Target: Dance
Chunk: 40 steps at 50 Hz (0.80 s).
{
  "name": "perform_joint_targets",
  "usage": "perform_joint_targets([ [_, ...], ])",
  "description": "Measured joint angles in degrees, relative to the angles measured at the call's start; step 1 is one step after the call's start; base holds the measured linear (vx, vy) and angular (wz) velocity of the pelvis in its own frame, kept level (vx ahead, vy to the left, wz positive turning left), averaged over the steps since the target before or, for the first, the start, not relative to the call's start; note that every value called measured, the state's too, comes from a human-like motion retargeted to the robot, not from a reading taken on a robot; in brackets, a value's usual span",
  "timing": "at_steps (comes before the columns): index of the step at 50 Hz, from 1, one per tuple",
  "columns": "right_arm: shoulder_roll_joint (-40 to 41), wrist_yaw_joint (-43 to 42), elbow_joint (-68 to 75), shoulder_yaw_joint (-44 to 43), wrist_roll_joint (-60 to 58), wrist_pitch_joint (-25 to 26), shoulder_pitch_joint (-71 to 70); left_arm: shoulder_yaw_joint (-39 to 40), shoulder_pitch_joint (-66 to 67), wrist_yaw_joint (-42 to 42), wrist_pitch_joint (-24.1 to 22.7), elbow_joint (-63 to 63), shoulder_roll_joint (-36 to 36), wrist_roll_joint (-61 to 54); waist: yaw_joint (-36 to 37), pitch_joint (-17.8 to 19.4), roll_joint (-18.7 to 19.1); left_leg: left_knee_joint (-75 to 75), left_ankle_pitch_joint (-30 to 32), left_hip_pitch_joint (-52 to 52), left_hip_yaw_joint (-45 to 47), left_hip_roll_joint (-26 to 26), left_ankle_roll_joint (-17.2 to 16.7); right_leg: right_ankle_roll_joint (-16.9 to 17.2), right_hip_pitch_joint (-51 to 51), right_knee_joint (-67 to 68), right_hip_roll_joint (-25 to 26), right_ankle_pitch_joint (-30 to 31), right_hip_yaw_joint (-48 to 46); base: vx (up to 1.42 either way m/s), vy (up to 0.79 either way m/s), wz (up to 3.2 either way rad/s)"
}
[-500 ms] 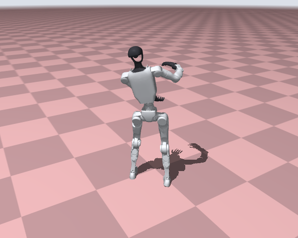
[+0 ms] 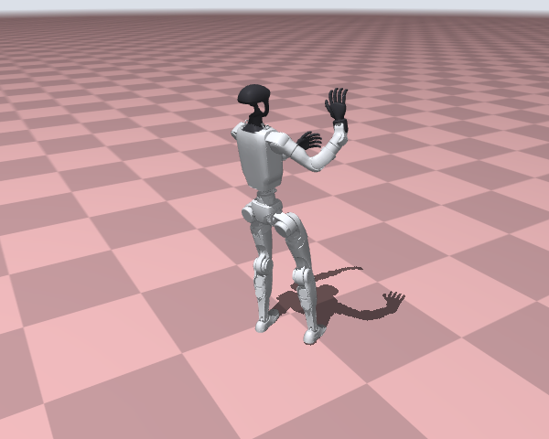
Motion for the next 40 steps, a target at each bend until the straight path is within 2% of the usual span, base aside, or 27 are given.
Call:
perform_joint_targets([
  [3, 13.49, -3.60, 3.42, 0.08, 6.37, -3.64, -2.63, -2.72, -7.95, -3.95, 2.82, -14.29, 12.56, 7.69, -1.94, -0.84, 1.34, -3.19, 0.40, 0.15, 5.11, -1.42, 1.06, -1.17, -2.37, -1.64, -1.51, 3.16, -5.91, -0.13, 0.29, -1.55],
  [6, 28.36, -3.66, 6.38, -0.51, 14.64, -6.76, -2.80, 0.48, -14.28, -11.09, 3.70, -24.96, 22.88, 16.49, -3.25, -1.58, 3.22, -5.23, 0.44, -0.29, 10.01, -1.37, 1.47, -4.47, -4.80, -0.30, -3.04, 3.24, -16.47, -0.11, 0.26, -1.56],
  [8, 37.55, -3.55, 8.47, -0.13, 20.41, -8.23, -1.62, 2.37, -17.21, -15.42, 1.87, -31.45, 29.86, 21.49, -2.98, -2.18, 4.89, -6.31, 0.43, -0.70, 13.75, -1.09, 1.56, -7.85, -5.60, 1.17, -4.71, 1.74, -27.61, -0.05, 0.30, -1.76],
  [10, 46.08, -3.93, 11.08, 1.03, 26.80, -10.37, 0.04, 4.03, -18.68, -17.91, -0.61, -37.94, 36.61, 25.99, -1.53, -2.47, 6.40, -7.67, 0.40, -0.68, 18.01, -1.23, 1.67, -9.88, -6.00, 3.14, -4.45, -0.06, -33.64, -0.02, 0.31, -1.89],
  [15, 64.68, -3.11, 21.45, 5.12, 41.54, -14.65, 7.06, 6.68, -19.90, -18.51, -7.57, -51.69, 47.82, 40.86, 3.08, -3.28, 9.19, -9.76, 0.14, -0.19, 24.26, -1.82, 1.91, -12.41, -7.64, 8.55, -3.94, 0.56, -42.59, 0.00, 0.25, -1.25],
  [19, 72.94, 5.91, 33.81, 6.06, 51.74, -13.35, 13.94, 7.94, -19.62, -17.10, -10.64, -61.56, 54.87, 51.47, 7.87, -3.83, 9.85, -9.84, -0.30, -0.08, 24.16, -2.44, 2.29, -14.49, -8.35, 11.45, -4.53, 3.72, -46.29, 0.00, 0.13, -0.47],
  [23, 75.90, 21.63, 52.27, 4.78, 60.78, -9.44, 16.79, 9.92, -17.10, -13.12, -12.01, -66.99, 58.52, 58.32, 12.58, -3.09, 9.78, -9.29, -0.39, 1.19, 22.40, -3.37, 2.41, -14.28, -7.87, 12.98, -4.97, 6.00, -44.65, -0.03, 0.10, 0.07],
  [28, 73.77, 35.78, 73.01, 6.55, 62.37, -3.61, 15.49, 13.70, -13.99, -10.00, -11.85, -68.62, 61.55, 60.81, 17.28, -1.94, 9.45, -8.53, -0.02, 2.68, 19.34, -3.93, 2.47, -13.54, -6.23, 14.09, -6.49, 6.21, -44.65, -0.10, 0.03, 0.67],
  [32, 69.55, 41.29, 81.95, 11.90, 60.80, 1.03, 12.02, 18.05, -11.71, -7.50, -10.21, -68.65, 63.24, 63.01, 21.12, -1.27, 9.16, -8.43, 0.77, 3.23, 16.65, -4.52, 2.45, -12.73, -4.92, 14.90, -8.38, 4.99, -45.96, -0.13, 0.02, 0.86],
  [35, 67.11, 44.12, 82.72, 14.95, 60.30, 3.94, 9.88, 22.10, -10.02, -5.28, -8.50, -68.62, 64.26, 64.80, 23.40, -0.65, 9.15, -8.47, 1.49, 3.31, 14.91, -4.84, 2.41, -12.16, -4.36, 15.68, -9.98, 4.21, -47.26, -0.16, -0.01, 0.96],
  [40, 64.50, 45.87, 80.62, 16.11, 61.07, 4.62, 8.52, 28.67, -7.11, -0.65, -6.38, -69.00, 64.97, 65.99, 25.57, 0.26, 9.23, -8.44, 2.66, 2.90, 9.93, -5.61, 1.52, -11.12, -3.30, 16.52, -12.06, 2.60, -49.34, -0.13, -0.03, 0.96],
])
